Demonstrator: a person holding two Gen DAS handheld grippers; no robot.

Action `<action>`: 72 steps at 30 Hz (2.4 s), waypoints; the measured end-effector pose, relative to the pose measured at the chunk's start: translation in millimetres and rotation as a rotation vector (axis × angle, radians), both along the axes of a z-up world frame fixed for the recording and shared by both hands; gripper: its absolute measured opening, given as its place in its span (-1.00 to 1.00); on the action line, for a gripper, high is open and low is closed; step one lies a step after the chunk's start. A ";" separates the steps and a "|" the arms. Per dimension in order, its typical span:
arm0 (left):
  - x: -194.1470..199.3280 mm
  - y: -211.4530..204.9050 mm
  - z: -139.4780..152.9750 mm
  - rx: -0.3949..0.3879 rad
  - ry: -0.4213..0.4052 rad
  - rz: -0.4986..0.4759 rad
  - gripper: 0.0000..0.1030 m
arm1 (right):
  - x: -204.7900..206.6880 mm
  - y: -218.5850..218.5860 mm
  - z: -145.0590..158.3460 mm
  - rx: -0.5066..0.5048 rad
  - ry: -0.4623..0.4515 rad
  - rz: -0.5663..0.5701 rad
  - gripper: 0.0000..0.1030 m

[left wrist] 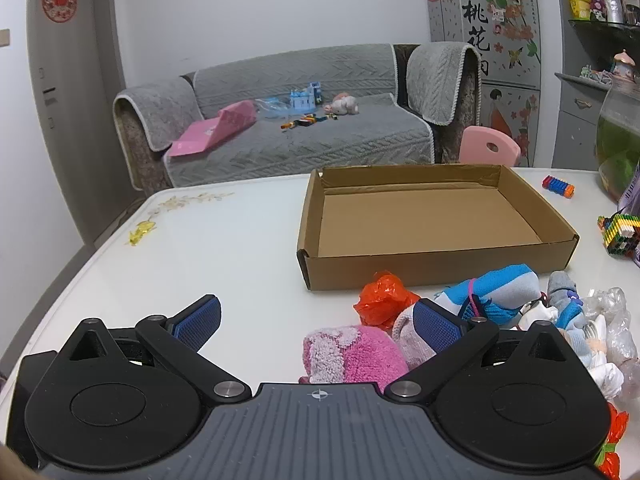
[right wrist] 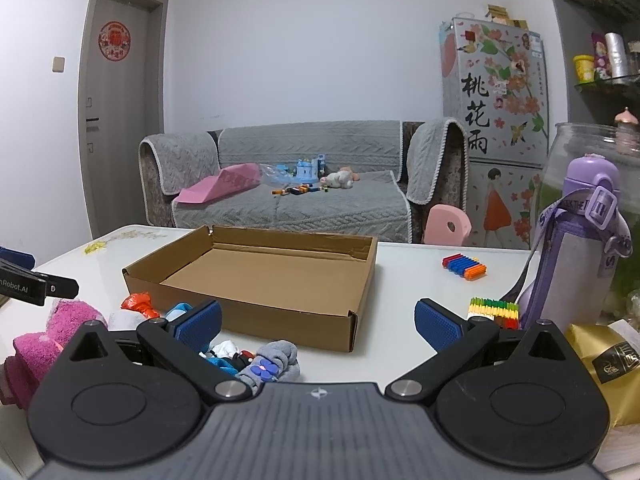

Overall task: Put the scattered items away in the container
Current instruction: 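Grasp the pink fleece hat with the left gripper while the right grasps a plastic-wrapped bundle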

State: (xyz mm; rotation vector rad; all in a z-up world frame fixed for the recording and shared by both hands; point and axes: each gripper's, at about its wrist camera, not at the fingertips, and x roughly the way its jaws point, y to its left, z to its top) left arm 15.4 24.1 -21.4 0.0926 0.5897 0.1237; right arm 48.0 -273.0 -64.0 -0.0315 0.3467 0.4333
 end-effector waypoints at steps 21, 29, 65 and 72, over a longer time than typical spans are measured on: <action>13.6 12.5 -23.9 -0.019 0.124 0.031 1.00 | 0.6 -0.1 -0.5 0.001 0.002 0.001 0.99; 14.8 5.5 -23.9 -0.062 0.163 -0.047 0.99 | 0.2 -0.7 -0.4 0.003 0.002 0.001 0.99; 31.8 24.8 -63.8 -0.119 0.370 -0.046 0.71 | -18.3 13.6 -53.8 -0.174 0.285 0.142 -0.25; 27.1 21.7 -58.1 -0.081 0.336 -0.042 0.29 | -21.8 0.9 -43.6 -0.114 0.262 0.141 -0.42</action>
